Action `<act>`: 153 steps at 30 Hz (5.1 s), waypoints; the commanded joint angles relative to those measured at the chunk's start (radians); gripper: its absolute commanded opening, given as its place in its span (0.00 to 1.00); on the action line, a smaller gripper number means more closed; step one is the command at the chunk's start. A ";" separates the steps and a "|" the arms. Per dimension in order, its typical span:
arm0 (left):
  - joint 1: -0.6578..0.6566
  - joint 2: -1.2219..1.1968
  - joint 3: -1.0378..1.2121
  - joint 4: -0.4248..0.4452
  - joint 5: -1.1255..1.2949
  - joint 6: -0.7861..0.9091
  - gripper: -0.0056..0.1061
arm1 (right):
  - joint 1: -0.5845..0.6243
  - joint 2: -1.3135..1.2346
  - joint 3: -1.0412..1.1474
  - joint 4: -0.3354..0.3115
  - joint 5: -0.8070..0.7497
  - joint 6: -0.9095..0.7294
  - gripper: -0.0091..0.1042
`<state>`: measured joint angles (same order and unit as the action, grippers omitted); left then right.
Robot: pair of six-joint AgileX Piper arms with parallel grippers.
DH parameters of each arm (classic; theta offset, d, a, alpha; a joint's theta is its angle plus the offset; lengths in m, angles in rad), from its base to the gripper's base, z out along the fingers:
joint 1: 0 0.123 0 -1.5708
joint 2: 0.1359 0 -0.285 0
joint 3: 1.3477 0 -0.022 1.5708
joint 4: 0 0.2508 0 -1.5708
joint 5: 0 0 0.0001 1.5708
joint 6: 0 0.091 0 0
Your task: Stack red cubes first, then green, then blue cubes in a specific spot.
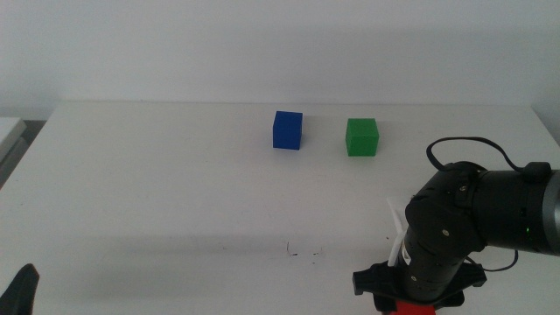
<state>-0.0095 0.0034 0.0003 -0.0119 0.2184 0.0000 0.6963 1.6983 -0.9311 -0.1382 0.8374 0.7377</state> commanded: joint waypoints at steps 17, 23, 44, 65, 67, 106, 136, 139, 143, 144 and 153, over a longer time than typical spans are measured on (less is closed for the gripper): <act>-0.001 -0.003 0.000 -0.004 -0.014 0.000 0.89 | 0.002 0.150 -0.461 -0.037 0.201 0.052 0.06; -0.001 -0.003 0.000 -0.004 -0.014 0.000 0.89 | 0.029 0.333 -0.717 -0.028 0.272 0.056 0.06; -0.001 -0.003 0.000 -0.004 -0.014 0.000 0.89 | 0.053 0.516 -0.855 -0.018 0.302 0.073 0.06; -0.001 -0.003 0.000 -0.004 -0.014 0.000 0.89 | -0.177 0.291 -0.914 -0.063 0.326 -0.228 0.89; -0.001 -0.003 0.000 -0.004 -0.014 0.000 0.89 | -0.255 0.304 -0.914 -0.040 0.269 -0.266 0.89; -0.001 -0.003 0.000 -0.004 -0.014 0.000 0.89 | -0.336 0.700 -1.157 -0.042 0.013 -0.327 0.65; -0.001 -0.003 0.000 -0.004 -0.014 0.000 0.89 | 0.167 0.162 -0.588 -0.374 0.164 0.392 0.06; -0.001 -0.003 0.000 -0.004 -0.014 0.000 0.89 | 0.183 0.192 -0.588 -0.372 0.162 0.408 0.06; -0.001 -0.003 0.000 -0.004 -0.014 0.000 0.89 | 0.202 0.214 -0.588 -0.367 0.162 0.412 0.06; -0.001 -0.003 0.000 -0.004 -0.014 0.000 0.89 | 0.201 0.218 -0.588 -0.367 0.160 0.417 0.06; -0.001 -0.003 0.000 -0.004 -0.014 0.000 0.89 | 0.201 0.243 -0.588 -0.369 0.160 0.436 0.06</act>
<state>-0.0095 0.0034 0.0003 -0.0119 0.2184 0.0000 0.8957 1.9370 -1.5226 -0.4917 0.9936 1.1694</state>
